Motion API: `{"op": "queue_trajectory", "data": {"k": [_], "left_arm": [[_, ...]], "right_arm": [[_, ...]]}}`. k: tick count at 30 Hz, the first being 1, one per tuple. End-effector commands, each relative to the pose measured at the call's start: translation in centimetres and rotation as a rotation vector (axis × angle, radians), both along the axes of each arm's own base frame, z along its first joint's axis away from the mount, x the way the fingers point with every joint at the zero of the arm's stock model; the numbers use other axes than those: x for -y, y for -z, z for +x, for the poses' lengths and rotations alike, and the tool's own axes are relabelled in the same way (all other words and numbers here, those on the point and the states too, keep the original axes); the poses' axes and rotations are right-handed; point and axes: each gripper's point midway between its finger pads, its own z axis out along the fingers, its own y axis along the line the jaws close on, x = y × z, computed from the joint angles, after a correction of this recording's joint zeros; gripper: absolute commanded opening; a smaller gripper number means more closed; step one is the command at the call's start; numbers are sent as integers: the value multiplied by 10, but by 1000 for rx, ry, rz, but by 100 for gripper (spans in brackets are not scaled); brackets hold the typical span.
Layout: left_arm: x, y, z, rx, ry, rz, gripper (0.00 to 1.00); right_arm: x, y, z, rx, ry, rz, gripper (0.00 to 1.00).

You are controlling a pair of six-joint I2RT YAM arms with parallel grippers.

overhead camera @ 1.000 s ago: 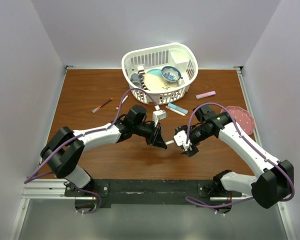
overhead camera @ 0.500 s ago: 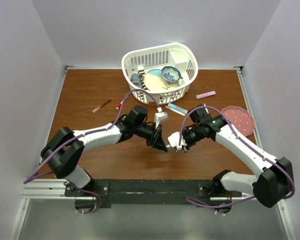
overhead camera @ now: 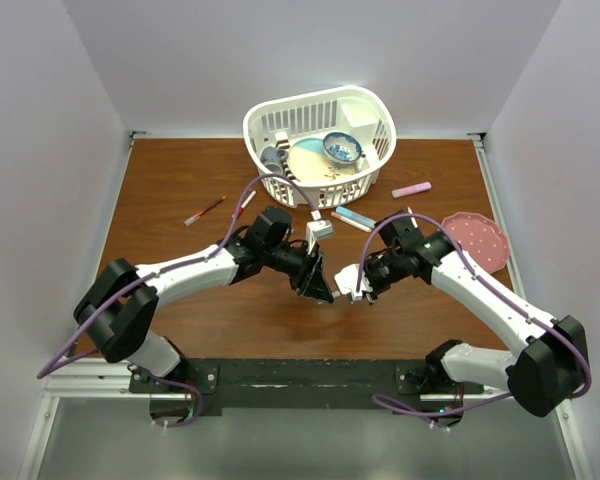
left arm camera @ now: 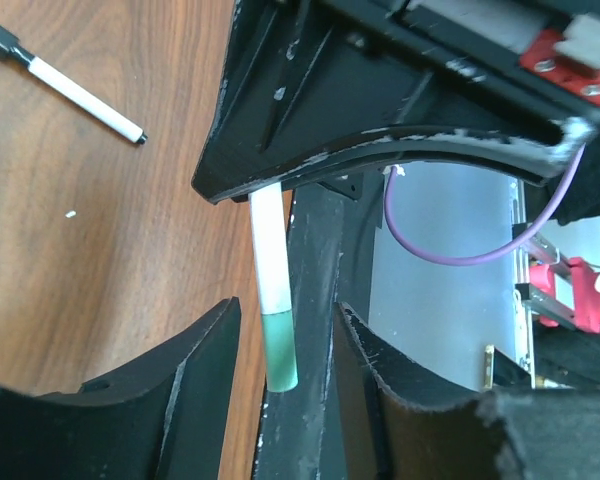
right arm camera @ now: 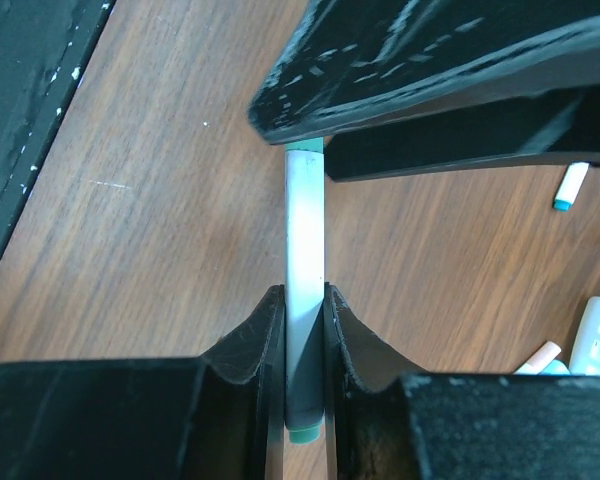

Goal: Open the pen caps

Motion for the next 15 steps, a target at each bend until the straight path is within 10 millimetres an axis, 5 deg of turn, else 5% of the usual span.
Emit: {"op": "queue_trajectory", "data": {"k": [1,15], "left_arm": [[-2,-20,0,60,43,-31,47],[1,-2,-8,-7,84,13,46]], "right_arm": [[-2,-6,-3,17,-14,23,0],[-5,-5,0,-2,11,33,0]]}}
